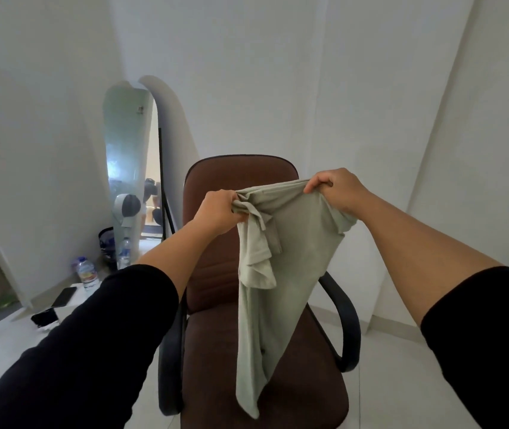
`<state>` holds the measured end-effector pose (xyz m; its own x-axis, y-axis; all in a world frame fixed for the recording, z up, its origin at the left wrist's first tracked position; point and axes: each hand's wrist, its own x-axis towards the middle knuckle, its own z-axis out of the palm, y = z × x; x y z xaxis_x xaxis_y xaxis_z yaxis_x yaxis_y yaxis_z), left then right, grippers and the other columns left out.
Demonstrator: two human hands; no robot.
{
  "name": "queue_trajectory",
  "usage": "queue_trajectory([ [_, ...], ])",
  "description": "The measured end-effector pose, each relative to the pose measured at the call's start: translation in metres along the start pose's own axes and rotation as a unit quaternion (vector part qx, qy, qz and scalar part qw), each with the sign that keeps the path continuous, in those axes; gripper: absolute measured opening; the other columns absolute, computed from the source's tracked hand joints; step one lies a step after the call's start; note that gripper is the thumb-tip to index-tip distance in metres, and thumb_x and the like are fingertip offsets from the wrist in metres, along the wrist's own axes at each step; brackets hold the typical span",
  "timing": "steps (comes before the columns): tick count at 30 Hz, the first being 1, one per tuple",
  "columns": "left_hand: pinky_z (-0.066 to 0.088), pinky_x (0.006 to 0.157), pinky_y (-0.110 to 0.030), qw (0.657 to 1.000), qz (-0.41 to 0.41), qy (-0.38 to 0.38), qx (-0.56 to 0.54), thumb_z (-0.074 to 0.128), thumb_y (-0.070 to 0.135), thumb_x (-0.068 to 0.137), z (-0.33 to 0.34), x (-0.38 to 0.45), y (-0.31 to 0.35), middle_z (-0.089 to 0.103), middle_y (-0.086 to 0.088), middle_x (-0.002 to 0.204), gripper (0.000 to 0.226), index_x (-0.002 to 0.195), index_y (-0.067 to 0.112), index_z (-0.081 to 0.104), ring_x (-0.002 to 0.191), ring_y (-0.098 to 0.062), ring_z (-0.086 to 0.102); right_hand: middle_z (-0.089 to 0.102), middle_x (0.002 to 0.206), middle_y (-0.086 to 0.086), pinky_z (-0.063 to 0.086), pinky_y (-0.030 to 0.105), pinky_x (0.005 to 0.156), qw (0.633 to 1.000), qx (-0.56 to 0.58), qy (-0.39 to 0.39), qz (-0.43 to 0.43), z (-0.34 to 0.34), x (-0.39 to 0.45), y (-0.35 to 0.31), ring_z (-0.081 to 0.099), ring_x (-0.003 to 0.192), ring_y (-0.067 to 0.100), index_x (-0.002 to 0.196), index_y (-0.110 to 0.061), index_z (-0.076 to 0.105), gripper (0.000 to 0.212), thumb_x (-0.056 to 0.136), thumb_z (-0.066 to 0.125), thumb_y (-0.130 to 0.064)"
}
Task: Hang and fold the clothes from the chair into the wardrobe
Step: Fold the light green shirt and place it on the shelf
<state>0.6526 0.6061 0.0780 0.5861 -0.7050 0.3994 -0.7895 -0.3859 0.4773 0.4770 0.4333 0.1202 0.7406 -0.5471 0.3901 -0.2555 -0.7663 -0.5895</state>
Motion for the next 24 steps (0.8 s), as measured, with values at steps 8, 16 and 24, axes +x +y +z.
queue_trajectory([
  [8,0.042,0.054,-0.023,0.995,0.059,0.045,-0.072,0.056,0.007,0.085,-0.005,-0.04,0.016,0.05,0.005,0.072,0.023,0.101,0.011,0.04,0.058,-0.014,0.045,0.062,0.086,0.011,0.037,0.015,0.061,0.999,-0.038,-0.03,-0.017,-0.025,-0.02,-0.002,0.047,0.073,0.017,0.069,-0.024,0.07,0.05,0.073,0.035,0.011],
  [16,0.032,0.064,-0.013,0.985,0.16,0.06,0.037,0.054,-0.011,0.075,-0.014,-0.085,0.058,0.039,0.007,0.071,0.031,0.06,0.013,0.043,0.068,-0.015,0.038,0.067,0.102,0.011,0.041,0.025,0.078,0.996,-0.077,-0.025,-0.045,-0.066,-0.06,-0.002,0.053,0.09,0.021,0.082,-0.02,0.075,0.049,0.074,0.036,0.009],
  [24,0.041,0.098,-0.024,0.968,0.102,-0.148,0.173,0.045,-0.009,0.086,-0.027,-0.116,0.071,0.059,-0.004,0.12,0.048,0.103,0.026,0.074,0.109,-0.022,0.054,0.058,0.115,0.009,0.038,0.03,0.088,0.945,-0.278,-0.082,-0.154,-0.073,-0.078,-0.008,0.053,0.109,0.029,0.103,-0.023,0.072,0.041,0.086,0.044,0.002],
])
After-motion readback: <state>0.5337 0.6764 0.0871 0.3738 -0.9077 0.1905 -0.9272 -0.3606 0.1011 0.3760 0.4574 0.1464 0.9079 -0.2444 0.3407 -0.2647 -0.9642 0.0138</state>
